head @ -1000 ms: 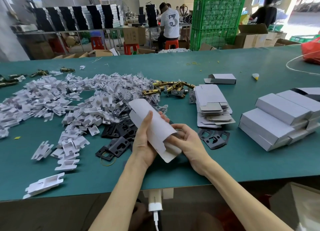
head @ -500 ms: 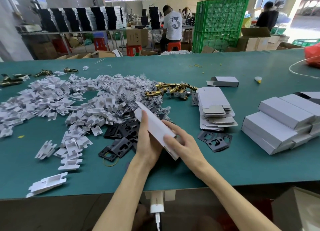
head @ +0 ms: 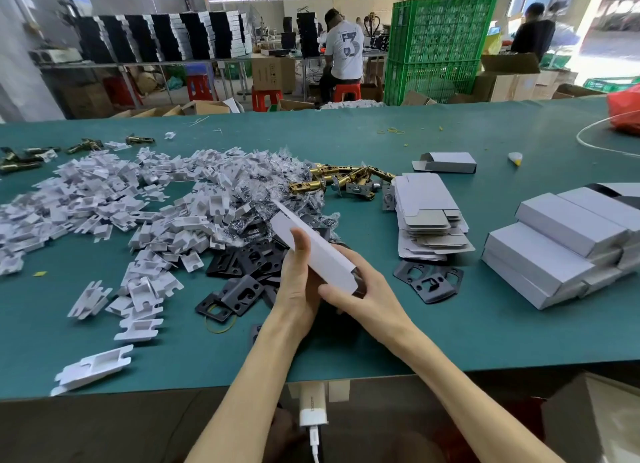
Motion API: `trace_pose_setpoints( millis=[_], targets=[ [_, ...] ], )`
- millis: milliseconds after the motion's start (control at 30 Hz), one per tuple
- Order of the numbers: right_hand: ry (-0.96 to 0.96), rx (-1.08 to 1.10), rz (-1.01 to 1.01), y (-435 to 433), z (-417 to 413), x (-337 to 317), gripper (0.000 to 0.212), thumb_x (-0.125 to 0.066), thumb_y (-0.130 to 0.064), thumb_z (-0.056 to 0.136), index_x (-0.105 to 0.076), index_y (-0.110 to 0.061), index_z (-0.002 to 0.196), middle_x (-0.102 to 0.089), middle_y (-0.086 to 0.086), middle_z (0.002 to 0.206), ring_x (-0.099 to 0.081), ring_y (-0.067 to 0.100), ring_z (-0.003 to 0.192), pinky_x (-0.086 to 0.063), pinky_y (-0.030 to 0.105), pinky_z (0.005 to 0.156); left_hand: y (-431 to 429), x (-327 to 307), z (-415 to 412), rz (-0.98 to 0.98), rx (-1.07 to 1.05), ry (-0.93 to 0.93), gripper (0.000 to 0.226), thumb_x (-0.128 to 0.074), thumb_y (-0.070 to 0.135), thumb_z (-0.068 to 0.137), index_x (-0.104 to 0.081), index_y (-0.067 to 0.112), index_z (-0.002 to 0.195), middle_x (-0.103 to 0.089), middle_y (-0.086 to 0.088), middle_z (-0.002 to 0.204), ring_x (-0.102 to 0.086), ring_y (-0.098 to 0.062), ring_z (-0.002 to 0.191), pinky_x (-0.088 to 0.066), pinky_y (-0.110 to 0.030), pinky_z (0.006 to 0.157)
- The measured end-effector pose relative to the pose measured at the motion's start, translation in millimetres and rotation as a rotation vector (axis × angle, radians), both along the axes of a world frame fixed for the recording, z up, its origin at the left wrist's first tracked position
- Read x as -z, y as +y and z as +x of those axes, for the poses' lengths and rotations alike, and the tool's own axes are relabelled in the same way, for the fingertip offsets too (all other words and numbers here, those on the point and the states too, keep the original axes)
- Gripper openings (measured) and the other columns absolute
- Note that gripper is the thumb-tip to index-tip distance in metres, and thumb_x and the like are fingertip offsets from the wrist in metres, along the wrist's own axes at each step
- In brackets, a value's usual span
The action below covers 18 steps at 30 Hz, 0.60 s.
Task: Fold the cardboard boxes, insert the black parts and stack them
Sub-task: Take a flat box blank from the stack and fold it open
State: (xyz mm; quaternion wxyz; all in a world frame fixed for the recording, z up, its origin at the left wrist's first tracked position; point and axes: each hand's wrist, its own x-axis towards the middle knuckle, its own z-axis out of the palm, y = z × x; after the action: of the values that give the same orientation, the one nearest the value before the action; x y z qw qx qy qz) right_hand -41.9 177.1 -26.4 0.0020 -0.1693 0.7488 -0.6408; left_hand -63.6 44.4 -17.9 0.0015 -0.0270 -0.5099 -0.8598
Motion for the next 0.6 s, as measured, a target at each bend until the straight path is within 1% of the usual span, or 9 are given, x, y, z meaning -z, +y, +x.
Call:
trace_pose_setpoints(
  millis=[67,133,200,267,300,367,467,567,600],
  targets=[
    [-0.055,0.042,-0.139,3,0,0,0.056,-0.074,-0.046,0.079,-0.060,-0.033,0.131,-0.072,-0.001,0.108,-0.072,0.024,0.087,-0.061,0.039,0.068,1,-2,0,-0.005,0.074,0.026,0.116,-0.079,0.087,0.047,-0.062,0.000,0.122,-0.067,-0.012,0.091,-0.067,-0.030,0.087,-0.053,-0.041,0.069],
    [-0.159,0.047,-0.318,8,-1,-2,0.049,-0.074,-0.044,0.082,-0.064,-0.024,0.125,-0.074,0.008,0.104,-0.073,0.033,0.087,-0.061,0.043,0.067,1,-6,2,-0.041,0.093,-0.002,0.115,-0.085,0.078,0.054,-0.057,-0.002,0.132,-0.069,-0.017,0.104,-0.064,-0.033,0.092,-0.050,-0.041,0.067],
    [-0.237,0.055,-0.401,11,-1,-2,0.047,-0.075,-0.048,0.079,-0.070,-0.024,0.119,-0.073,0.009,0.107,-0.071,0.030,0.093,-0.060,0.044,0.073,1,-4,0,-0.093,0.039,-0.046,0.094,-0.093,0.056,0.065,-0.060,0.000,0.133,-0.073,-0.020,0.117,-0.069,-0.034,0.098,-0.059,-0.040,0.068],
    [-0.265,0.044,-0.383,11,-2,-2,0.050,-0.074,-0.053,0.077,-0.074,-0.019,0.114,-0.073,0.013,0.108,-0.068,0.025,0.094,-0.057,0.045,0.078,0,-3,-2,-0.064,0.001,-0.075,0.066,-0.085,0.035,0.081,-0.063,0.000,0.132,-0.071,-0.024,0.125,-0.070,-0.035,0.105,-0.062,-0.043,0.082],
    [-0.268,0.039,-0.372,11,-3,-2,0.053,-0.073,-0.054,0.078,-0.074,-0.014,0.112,-0.072,0.017,0.106,-0.067,0.025,0.092,-0.055,0.047,0.081,-1,-2,-2,-0.024,-0.008,-0.088,0.059,-0.083,0.030,0.085,-0.064,-0.001,0.131,-0.071,-0.024,0.125,-0.070,-0.034,0.104,-0.062,-0.043,0.085],
    [-0.268,0.055,-0.383,10,-3,-2,0.051,-0.075,-0.053,0.079,-0.075,-0.009,0.105,-0.072,0.016,0.098,-0.068,0.024,0.089,-0.054,0.045,0.082,-2,-1,-3,0.009,-0.027,-0.102,0.050,-0.079,0.027,0.088,-0.067,-0.002,0.127,-0.073,-0.024,0.119,-0.072,-0.033,0.098,-0.062,-0.042,0.081],
    [-0.262,0.057,-0.421,10,-3,-2,0.044,-0.070,-0.049,0.090,-0.075,-0.011,0.112,-0.076,0.010,0.108,-0.073,0.027,0.098,-0.060,0.037,0.080,-1,2,-4,-0.052,-0.070,-0.073,0.033,-0.067,0.018,0.098,-0.068,-0.003,0.123,-0.075,-0.023,0.113,-0.074,-0.030,0.091,-0.062,-0.038,0.072],
    [-0.233,0.139,-0.424,10,-4,0,0.044,-0.063,-0.047,0.094,-0.074,-0.008,0.112,-0.075,0.017,0.110,-0.070,0.040,0.105,-0.058,0.054,0.090,1,4,-4,-0.098,-0.056,-0.034,0.029,-0.064,0.012,0.100,-0.068,-0.005,0.122,-0.075,-0.024,0.114,-0.074,-0.032,0.092,-0.063,-0.040,0.076],
    [-0.233,0.176,-0.440,10,-5,2,0.043,-0.060,-0.044,0.095,-0.074,-0.005,0.109,-0.075,0.018,0.108,-0.070,0.042,0.105,-0.056,0.056,0.092,2,4,-3,-0.109,-0.044,-0.031,0.029,-0.064,0.014,0.100,-0.069,-0.004,0.122,-0.075,-0.023,0.114,-0.074,-0.033,0.094,-0.064,-0.042,0.077]
  ],
)
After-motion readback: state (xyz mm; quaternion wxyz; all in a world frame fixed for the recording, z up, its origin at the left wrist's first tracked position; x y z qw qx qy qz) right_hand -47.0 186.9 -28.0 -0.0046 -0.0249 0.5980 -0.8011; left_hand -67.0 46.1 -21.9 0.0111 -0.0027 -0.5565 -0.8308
